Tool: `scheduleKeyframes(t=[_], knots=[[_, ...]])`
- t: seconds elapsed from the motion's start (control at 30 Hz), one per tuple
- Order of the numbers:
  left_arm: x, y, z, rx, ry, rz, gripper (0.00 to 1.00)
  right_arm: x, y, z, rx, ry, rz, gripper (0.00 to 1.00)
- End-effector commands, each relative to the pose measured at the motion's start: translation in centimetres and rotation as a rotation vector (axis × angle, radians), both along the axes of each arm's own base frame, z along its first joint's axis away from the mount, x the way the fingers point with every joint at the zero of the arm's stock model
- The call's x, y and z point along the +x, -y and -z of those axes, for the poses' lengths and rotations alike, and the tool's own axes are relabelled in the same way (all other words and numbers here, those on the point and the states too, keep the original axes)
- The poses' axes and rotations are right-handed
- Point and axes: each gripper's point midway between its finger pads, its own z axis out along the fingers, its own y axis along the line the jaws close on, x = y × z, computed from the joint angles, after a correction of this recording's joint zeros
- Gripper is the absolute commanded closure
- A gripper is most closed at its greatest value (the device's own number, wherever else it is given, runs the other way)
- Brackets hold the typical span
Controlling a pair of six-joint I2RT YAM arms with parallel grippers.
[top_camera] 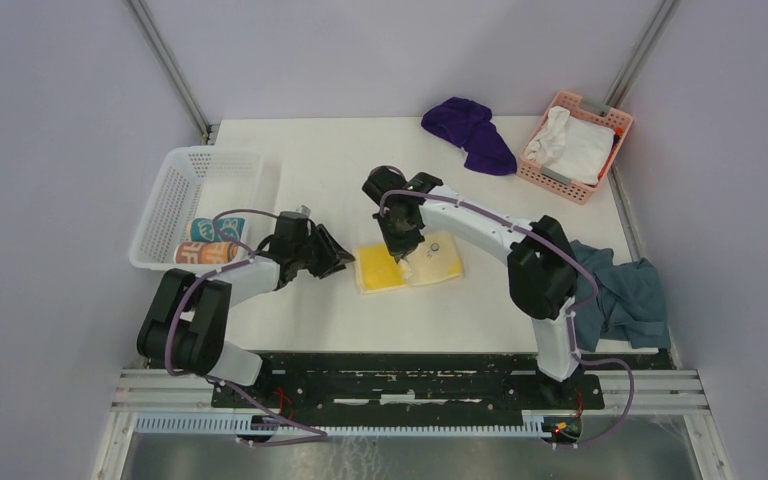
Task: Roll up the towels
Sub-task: Fold the towel at the center of the board.
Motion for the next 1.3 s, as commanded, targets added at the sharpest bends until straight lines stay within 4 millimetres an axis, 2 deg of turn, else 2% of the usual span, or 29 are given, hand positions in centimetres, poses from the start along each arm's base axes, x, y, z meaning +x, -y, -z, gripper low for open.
scheduleKeyframes(t=[0.0, 0.3, 0.5, 0.7, 1.27], knots=[[0.3, 1.2, 0.0, -0.044, 0.014, 0.006, 0.57, 0.3, -2.0, -1.2, 0.037, 0.014, 0.022, 0.95], [-0.4, 1.7, 1.2, -0.022, -0.004, 0.020, 0.66, -0.2, -4.1, 0.3, 0.016, -0.031, 0.016, 0.93], [-0.8, 1.9, 1.6, -0.018, -0.011, 0.024, 0.74, -0.4, -5.1, 0.5, 0.027, -0.032, 0.020, 0.92], [-1.0, 2.0, 1.8, -0.013, -0.013, 0.025, 0.75, -0.2, -5.7, 0.3, 0.045, -0.028, 0.027, 0.91], [-1.3, 2.4, 1.7, -0.008, -0.012, 0.028, 0.75, -0.8, -7.4, 1.6, 0.077, -0.077, 0.046, 0.90]])
